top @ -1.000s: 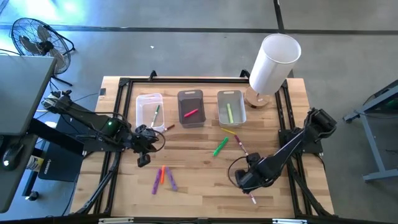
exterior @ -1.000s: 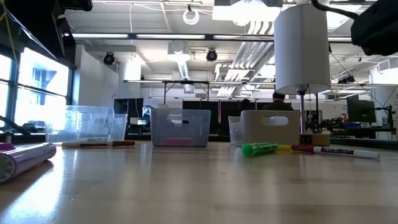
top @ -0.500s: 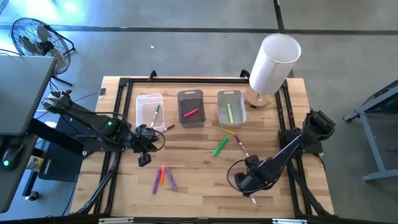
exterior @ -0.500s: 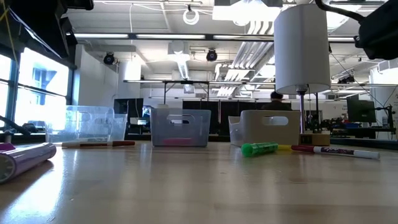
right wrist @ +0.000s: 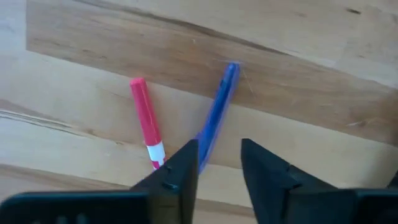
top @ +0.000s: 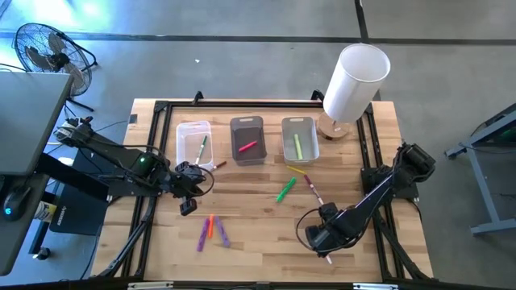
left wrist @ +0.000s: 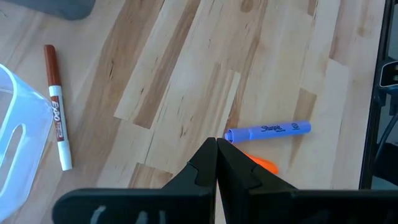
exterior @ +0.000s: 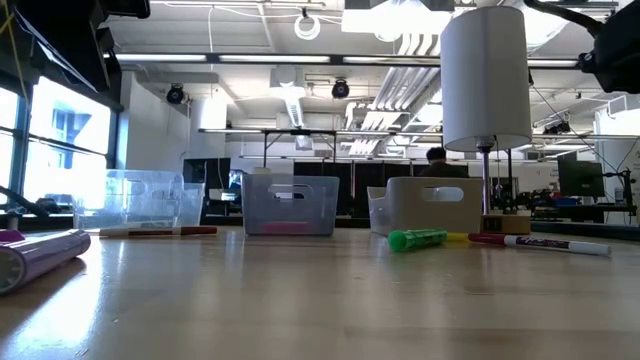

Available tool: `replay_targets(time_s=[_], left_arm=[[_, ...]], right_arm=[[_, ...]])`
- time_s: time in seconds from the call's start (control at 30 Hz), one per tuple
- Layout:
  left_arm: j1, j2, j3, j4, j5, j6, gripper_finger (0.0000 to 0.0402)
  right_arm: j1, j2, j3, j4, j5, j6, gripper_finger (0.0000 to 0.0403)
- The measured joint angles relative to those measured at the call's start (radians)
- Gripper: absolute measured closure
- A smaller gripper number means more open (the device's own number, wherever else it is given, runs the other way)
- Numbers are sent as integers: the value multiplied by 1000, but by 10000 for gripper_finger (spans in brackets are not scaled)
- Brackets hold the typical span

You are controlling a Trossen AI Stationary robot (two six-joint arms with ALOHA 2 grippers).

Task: Pick & Place Markers
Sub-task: Put the blue pen into the black bin

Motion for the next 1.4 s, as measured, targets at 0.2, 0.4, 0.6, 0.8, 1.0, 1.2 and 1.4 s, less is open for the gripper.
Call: replay_targets(time_s=[0.2,0.4,0.6,0.8,1.0,1.2,1.4], left_arm=[[0,0,0,0,3,5,401],[0,0,0,0,34,7,401],[0,0,1,-2,34,7,401],[0,0,1,-5,49,7,401],[0,0,1,-4,48,4,401],[0,0,1,-4,45,5,401],[0,0,1,-12,87,21,401]], right_arm=[[-3,0,0,-2,23,4,255],[-3,17,0,-29,-11,51,258],[-11,80,0,3,-34,61,268],[-26,128,0,16,-39,58,269],[-29,156,2,25,-26,42,271],[-29,176,3,64,-20,35,306],[-29,177,2,85,-8,23,376]])
